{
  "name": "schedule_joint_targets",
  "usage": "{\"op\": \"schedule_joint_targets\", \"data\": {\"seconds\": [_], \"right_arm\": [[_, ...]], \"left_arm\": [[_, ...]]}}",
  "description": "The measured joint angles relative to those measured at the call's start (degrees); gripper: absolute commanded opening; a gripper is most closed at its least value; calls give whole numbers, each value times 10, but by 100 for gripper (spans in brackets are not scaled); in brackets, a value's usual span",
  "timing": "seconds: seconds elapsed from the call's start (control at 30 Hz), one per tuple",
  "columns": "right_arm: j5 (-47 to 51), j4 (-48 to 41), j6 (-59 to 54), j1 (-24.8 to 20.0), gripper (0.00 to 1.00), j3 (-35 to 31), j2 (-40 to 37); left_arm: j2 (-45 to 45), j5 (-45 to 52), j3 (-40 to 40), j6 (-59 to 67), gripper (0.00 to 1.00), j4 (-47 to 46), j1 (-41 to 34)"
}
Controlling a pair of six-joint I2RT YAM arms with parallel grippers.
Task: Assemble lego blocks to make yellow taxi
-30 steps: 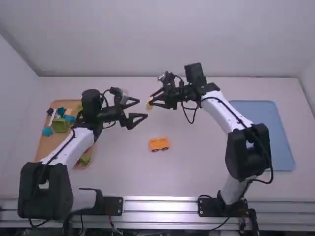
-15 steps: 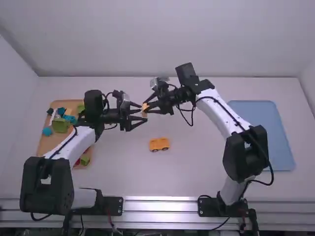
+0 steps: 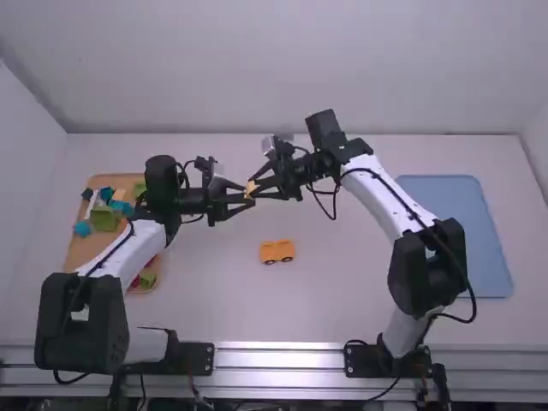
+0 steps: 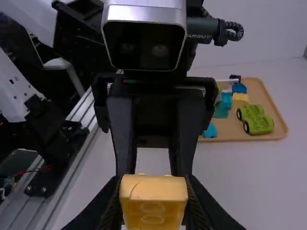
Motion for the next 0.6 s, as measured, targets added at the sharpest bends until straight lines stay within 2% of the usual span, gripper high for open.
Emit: {"op": "schedule_joint_targets", "data": {"seconds": [0.07, 0.1, 0.17, 0.2, 0.23, 0.43, 0.53, 0.6], "right_arm": [[-1, 0, 1, 0, 14, 0, 0], [0, 2, 5, 0, 26, 0, 0], [0, 2, 12, 0, 63, 0, 0], [8, 7, 12, 0, 88, 0, 0], [12, 10, 12, 0, 99, 0, 0], [49, 65, 48, -5, 99, 0, 0], [131, 122, 130, -18, 99, 0, -3], [234, 148, 201, -26, 99, 0, -11]], "left_arm": [[0, 1, 0, 1, 15, 0, 0], [0, 2, 0, -2, 14, 2, 0], [0, 2, 0, -8, 10, 3, 0], [0, 0, 0, -20, 10, 4, 0], [0, -4, 0, -32, 10, 4, -1], [0, -130, 0, -101, 6, -56, -9], [0, -212, 0, -127, 9, -98, -25], [0, -290, 0, -154, 12, -140, -42]]}}
